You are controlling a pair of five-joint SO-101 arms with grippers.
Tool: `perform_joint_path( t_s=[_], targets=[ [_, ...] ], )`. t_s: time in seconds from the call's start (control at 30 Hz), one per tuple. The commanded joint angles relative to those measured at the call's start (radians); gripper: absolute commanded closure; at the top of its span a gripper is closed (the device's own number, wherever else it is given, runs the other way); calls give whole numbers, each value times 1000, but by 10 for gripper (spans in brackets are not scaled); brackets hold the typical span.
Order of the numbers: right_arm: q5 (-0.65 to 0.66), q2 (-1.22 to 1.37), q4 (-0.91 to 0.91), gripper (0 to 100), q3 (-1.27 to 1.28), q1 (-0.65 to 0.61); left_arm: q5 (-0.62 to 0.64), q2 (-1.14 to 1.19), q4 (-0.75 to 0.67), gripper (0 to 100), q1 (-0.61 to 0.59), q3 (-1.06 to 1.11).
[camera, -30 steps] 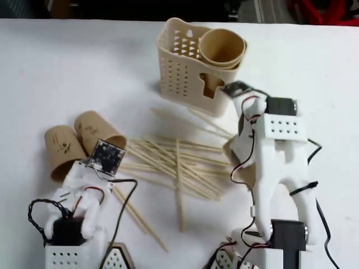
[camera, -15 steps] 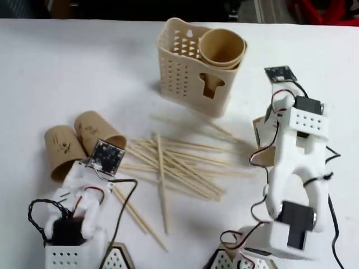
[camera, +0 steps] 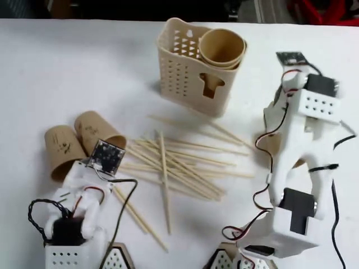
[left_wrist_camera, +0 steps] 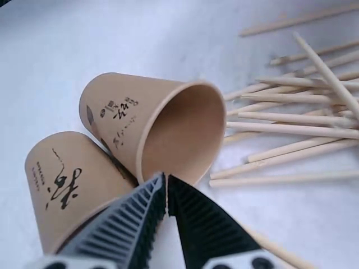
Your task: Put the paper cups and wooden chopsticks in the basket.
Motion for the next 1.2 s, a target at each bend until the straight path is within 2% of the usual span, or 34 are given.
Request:
perform_joint_path(
  t_s=[0.0, 0.4, 0.57, 0.7, 0.87, 1.07, 1.17],
  targets=[
    [204, -25, 36, 615, -83, 53, -9, -8, -25, 965, -10, -11],
    [927, -71, 30, 615, 68, 295, -9, -8, -25, 965, -10, -11],
    [1129, -42, -76, 615, 92, 398, -9, -8, -25, 965, -10, -8],
    [1194, 38, -240, 615, 92, 461, -9, -8, -41, 965, -10, -5],
    [1206, 177, -371, 615, 92, 481, -9, -8, -41, 965, -10, -5],
    [1198, 255, -380, 615, 92, 453, -9, -8, -44, 965, -10, 0],
    [1120, 260, -377, 615, 94, 444, -9, -8, -64, 965, -10, 12]
  ],
)
